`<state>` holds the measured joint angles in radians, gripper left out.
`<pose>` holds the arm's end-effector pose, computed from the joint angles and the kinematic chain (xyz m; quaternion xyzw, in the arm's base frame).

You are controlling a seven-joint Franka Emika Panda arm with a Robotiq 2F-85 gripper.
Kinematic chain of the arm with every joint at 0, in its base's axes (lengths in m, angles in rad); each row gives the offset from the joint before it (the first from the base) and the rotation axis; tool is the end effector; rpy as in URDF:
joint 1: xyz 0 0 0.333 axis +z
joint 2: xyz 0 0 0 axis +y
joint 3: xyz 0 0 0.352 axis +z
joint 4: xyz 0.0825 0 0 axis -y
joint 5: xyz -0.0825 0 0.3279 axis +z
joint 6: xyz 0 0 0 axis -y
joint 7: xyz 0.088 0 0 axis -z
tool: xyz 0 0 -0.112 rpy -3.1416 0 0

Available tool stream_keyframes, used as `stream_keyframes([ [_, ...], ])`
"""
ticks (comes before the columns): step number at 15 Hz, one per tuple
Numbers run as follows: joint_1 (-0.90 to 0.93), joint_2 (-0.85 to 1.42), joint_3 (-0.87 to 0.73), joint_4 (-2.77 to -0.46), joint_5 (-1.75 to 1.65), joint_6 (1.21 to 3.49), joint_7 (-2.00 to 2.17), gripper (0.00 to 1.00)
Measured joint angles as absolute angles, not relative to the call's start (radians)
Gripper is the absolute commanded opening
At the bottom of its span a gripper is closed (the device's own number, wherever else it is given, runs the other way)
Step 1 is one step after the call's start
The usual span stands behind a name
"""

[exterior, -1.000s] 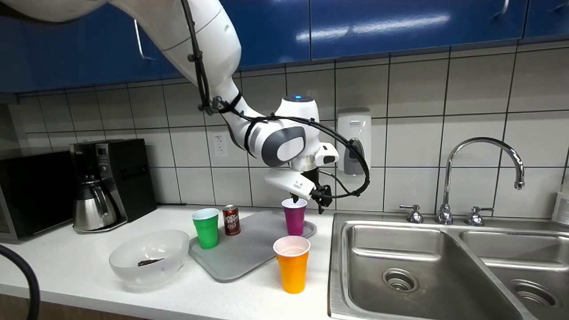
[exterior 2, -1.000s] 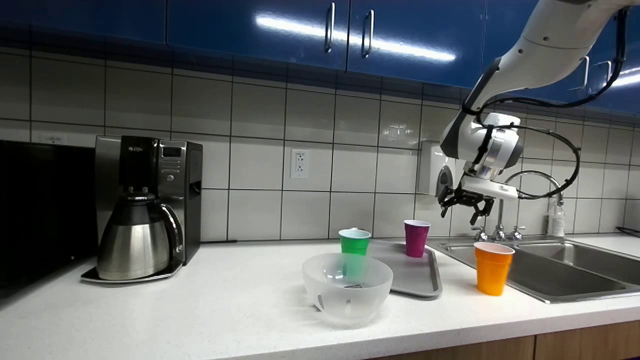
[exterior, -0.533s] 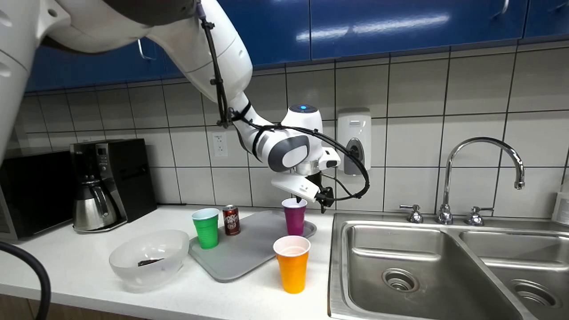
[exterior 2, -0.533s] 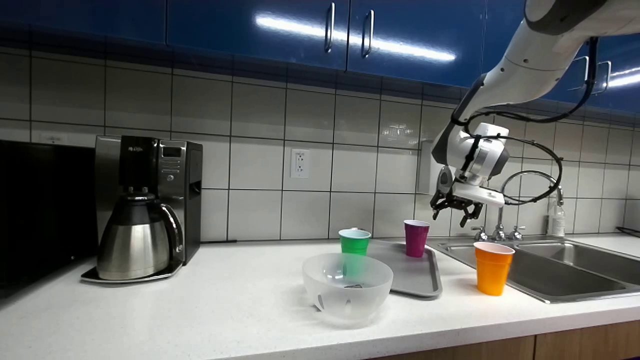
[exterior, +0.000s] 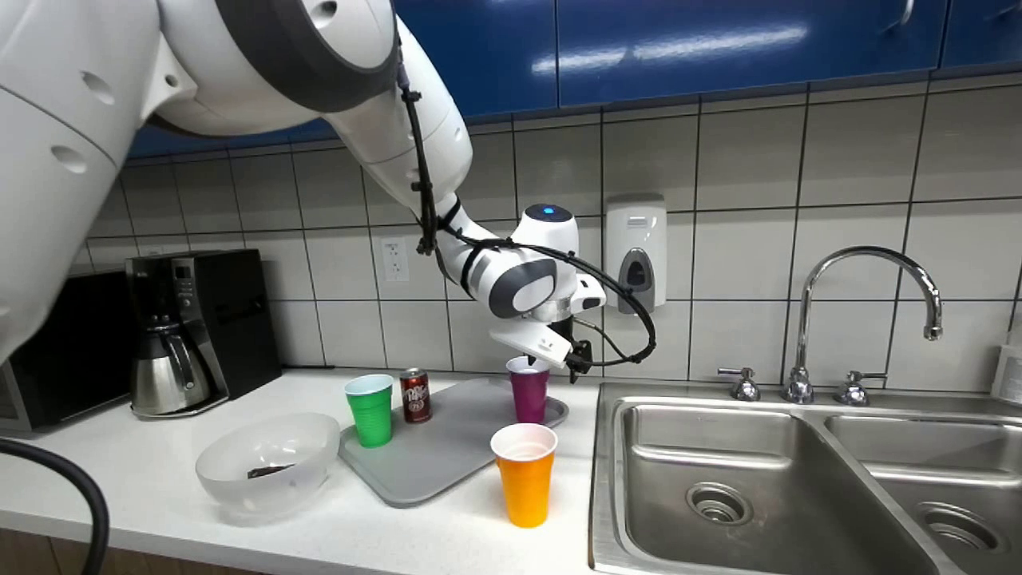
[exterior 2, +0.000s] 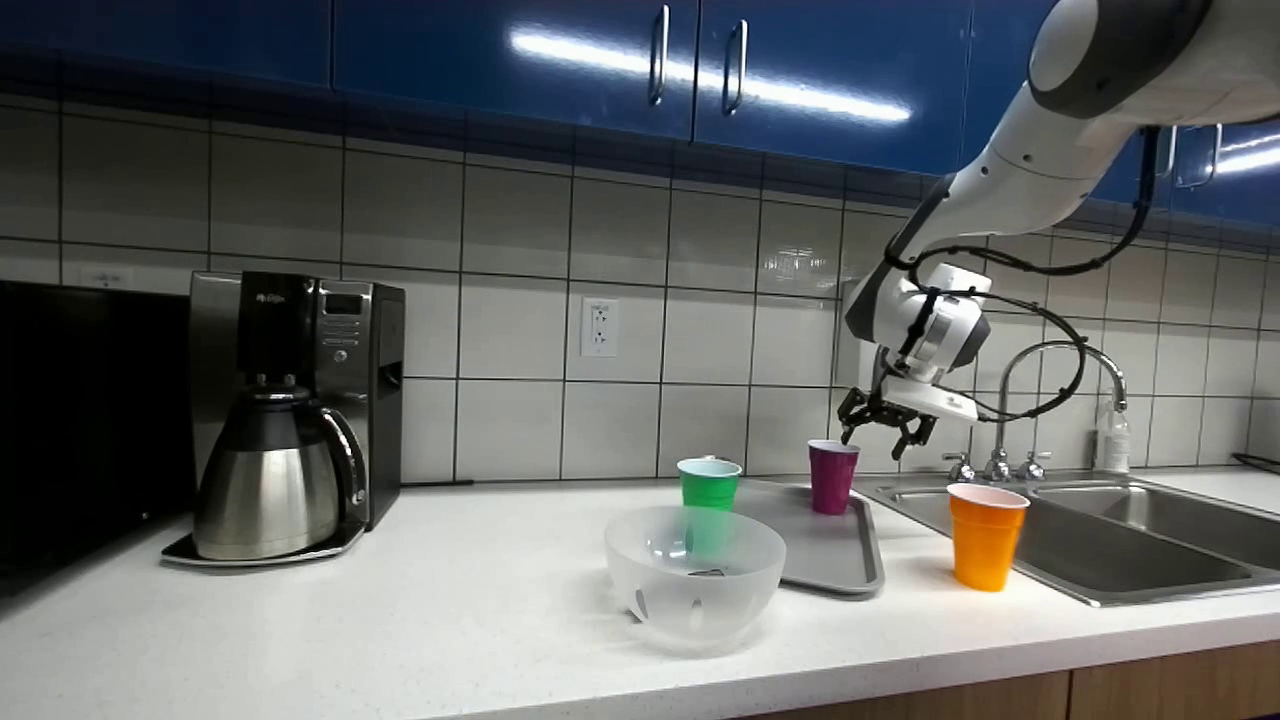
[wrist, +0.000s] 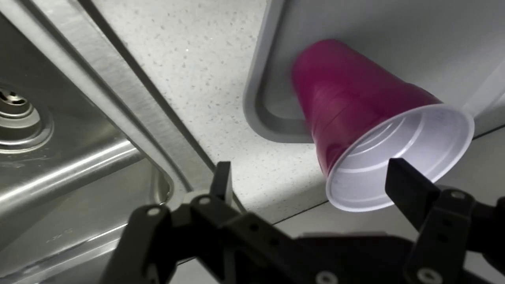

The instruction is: Remove the cups from the tray.

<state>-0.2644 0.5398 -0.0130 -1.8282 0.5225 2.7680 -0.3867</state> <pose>0.6301 -0.1994 0.3431 -0.9578 0.1634 -0.2267 0.0669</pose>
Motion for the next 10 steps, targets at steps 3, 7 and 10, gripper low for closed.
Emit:
stream_keyframes([
  [3, -0.298, 0.578, 0.036, -1.789, 0.497, 2.768, -0.387, 1.0],
  [7, -0.315, 0.634, 0.056, -1.749, 0.455, 2.767, -0.386, 1.0],
  [10, -0.323, 0.668, 0.063, -1.725, 0.426, 2.767, -0.385, 0.74],
])
